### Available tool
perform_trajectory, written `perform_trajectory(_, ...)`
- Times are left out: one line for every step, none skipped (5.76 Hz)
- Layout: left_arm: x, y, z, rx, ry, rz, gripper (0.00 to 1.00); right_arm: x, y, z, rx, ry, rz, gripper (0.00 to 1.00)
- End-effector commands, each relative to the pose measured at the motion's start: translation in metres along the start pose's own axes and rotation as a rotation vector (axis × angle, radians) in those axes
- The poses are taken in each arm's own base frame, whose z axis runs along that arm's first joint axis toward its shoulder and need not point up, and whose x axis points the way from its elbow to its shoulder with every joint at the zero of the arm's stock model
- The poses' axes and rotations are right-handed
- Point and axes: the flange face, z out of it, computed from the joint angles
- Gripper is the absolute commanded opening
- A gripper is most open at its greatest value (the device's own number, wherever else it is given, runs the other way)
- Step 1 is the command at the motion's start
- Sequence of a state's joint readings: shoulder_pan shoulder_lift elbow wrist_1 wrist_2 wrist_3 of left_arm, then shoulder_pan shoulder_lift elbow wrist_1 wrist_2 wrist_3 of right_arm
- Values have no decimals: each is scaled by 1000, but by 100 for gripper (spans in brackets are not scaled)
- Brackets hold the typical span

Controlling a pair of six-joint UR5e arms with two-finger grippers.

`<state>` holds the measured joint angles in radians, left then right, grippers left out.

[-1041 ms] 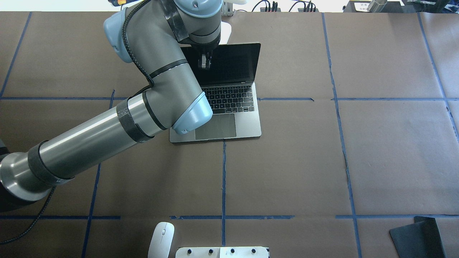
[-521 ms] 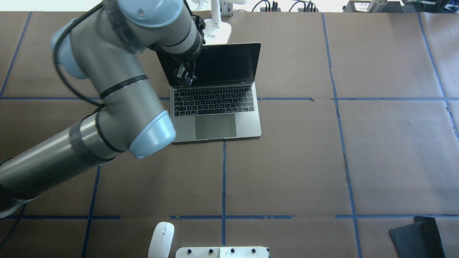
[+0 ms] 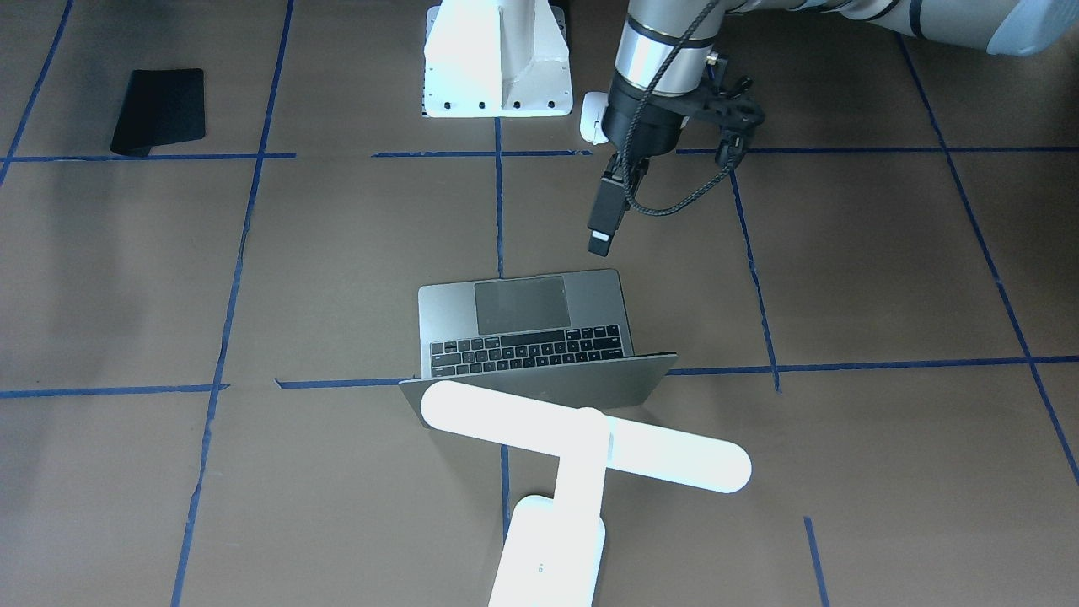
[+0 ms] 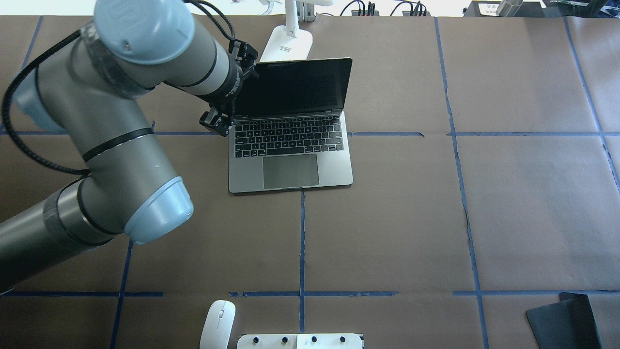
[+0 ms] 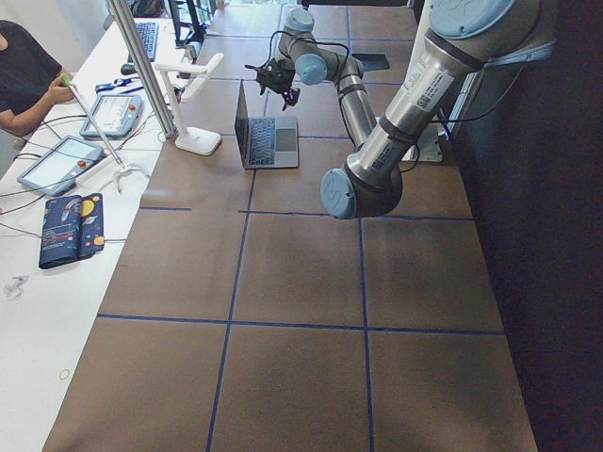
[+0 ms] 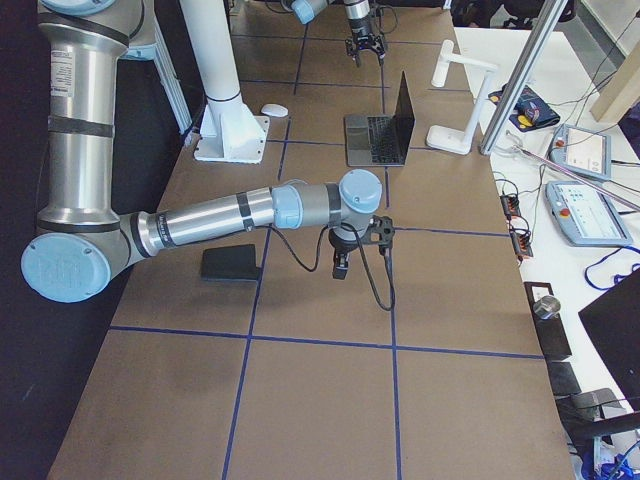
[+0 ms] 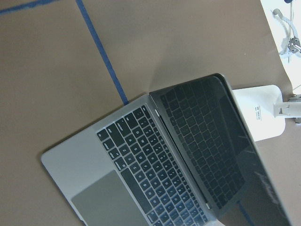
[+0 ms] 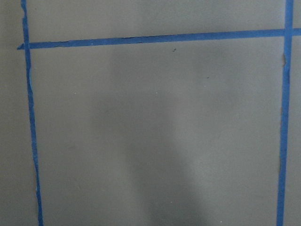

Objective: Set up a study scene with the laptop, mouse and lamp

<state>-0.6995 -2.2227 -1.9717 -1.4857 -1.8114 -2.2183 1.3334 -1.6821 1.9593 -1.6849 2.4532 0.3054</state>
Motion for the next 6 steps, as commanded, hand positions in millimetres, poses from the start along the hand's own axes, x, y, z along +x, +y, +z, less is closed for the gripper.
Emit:
perform_trajectory(-65,0,-3,-37,-45,190,100,-48,49,47,133,5,8,100)
perform_trajectory(-105,3,3,-54,-87,305,100,-60,89,83,166,-27,64,100)
perform_trajectory(-130,9,13,-55,-122,382,100,-61,109,102,166,-18,63,100)
perform_trajectory(-161,28,31,-48,-157,486,100,-45,135,113,150,5,42,100)
perform_trajectory(-179,30,39,-63,-192,610,100,-43,155,127,112,-21,94,100)
perform_trajectory(-211,52,50,-106,-240,681,100,-42,174,141,77,-19,95,97)
